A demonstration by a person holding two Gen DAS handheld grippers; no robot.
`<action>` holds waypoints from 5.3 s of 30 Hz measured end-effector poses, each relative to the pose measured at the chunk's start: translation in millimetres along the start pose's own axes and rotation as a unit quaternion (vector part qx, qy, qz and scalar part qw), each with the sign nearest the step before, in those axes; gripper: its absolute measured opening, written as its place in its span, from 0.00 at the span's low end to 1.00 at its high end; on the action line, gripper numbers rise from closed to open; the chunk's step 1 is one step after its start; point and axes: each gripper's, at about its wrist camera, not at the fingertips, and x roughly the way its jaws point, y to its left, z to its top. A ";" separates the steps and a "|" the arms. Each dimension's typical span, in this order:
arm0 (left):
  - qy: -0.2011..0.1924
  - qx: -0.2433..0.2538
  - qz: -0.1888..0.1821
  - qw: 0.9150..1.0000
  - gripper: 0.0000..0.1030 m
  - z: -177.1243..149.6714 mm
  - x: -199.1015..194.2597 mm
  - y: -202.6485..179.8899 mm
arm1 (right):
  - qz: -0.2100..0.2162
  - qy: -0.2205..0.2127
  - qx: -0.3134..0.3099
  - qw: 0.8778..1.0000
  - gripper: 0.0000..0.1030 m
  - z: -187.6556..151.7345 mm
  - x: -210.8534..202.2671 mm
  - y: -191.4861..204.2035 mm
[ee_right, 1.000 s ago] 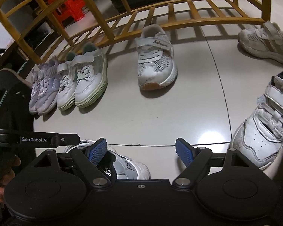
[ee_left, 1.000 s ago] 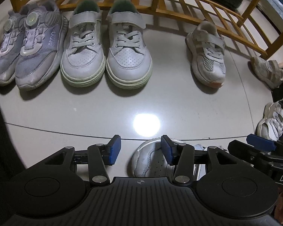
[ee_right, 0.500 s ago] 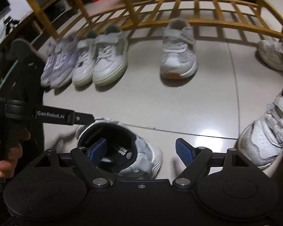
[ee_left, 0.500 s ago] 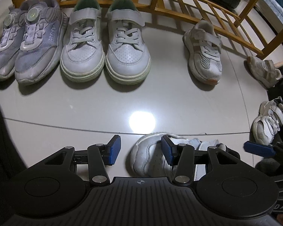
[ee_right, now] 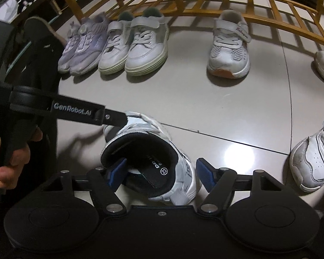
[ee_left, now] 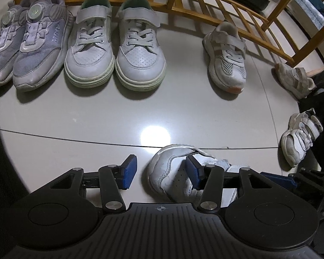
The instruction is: Organize scattered shoes
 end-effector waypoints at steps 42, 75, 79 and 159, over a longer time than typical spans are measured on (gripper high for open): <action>0.001 0.046 -0.016 0.999 0.42 19.4 14.8 -11.3 | -0.037 0.065 -0.098 0.992 0.65 -15.7 -3.2 30.4; 0.044 0.074 -0.072 0.994 0.32 9.2 10.5 3.3 | -0.078 0.082 -0.056 0.992 0.67 -0.4 1.8 9.3; 0.047 0.085 -0.068 0.993 0.32 7.4 5.0 2.2 | -0.092 0.072 -0.054 0.992 0.67 5.9 4.5 4.1; 0.026 0.049 -0.073 0.996 0.41 -3.1 2.2 4.9 | -0.054 -0.010 0.034 0.998 0.71 11.4 -15.0 -10.0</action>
